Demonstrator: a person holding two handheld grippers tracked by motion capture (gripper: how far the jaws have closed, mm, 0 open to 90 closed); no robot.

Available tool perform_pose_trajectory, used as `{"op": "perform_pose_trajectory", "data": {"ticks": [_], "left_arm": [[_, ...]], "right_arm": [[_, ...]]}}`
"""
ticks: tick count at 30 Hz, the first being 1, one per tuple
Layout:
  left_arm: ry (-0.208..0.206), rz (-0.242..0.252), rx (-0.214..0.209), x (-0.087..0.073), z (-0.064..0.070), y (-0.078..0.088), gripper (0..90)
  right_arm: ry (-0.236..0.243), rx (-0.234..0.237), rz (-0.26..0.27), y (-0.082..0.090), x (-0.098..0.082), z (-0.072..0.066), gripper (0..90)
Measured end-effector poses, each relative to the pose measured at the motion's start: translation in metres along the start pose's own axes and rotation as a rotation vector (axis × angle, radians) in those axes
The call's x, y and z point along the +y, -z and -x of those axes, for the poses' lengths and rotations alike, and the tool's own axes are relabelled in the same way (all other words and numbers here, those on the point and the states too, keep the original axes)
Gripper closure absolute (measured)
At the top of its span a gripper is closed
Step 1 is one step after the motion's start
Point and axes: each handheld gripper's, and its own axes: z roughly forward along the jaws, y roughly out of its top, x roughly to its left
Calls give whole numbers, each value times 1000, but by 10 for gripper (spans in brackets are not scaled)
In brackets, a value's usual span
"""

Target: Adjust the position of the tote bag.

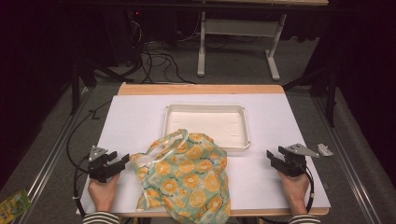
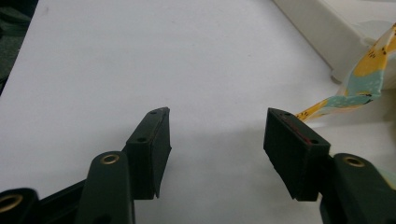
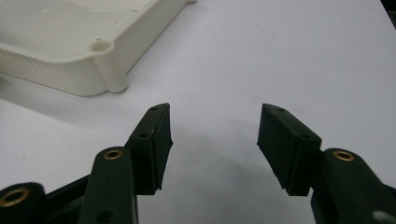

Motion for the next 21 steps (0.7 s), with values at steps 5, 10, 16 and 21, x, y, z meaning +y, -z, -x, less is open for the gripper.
{"op": "perform_pose_trajectory", "data": {"ticks": [5,10,16,21], "left_arm": [[-2,-4,-2,0,0,0,416],[4,-8,-2,0,-1,0,416],[3,-1,-11,0,-1,0,412],[-1,4,-13,0,-1,1,411]], "right_arm": [[-5,-1,-1,0,0,0,448],[-6,-3,-6,0,0,0,444],[-2,-10,-5,0,0,0,441],[-2,-11,-5,-1,0,0,439]]}}
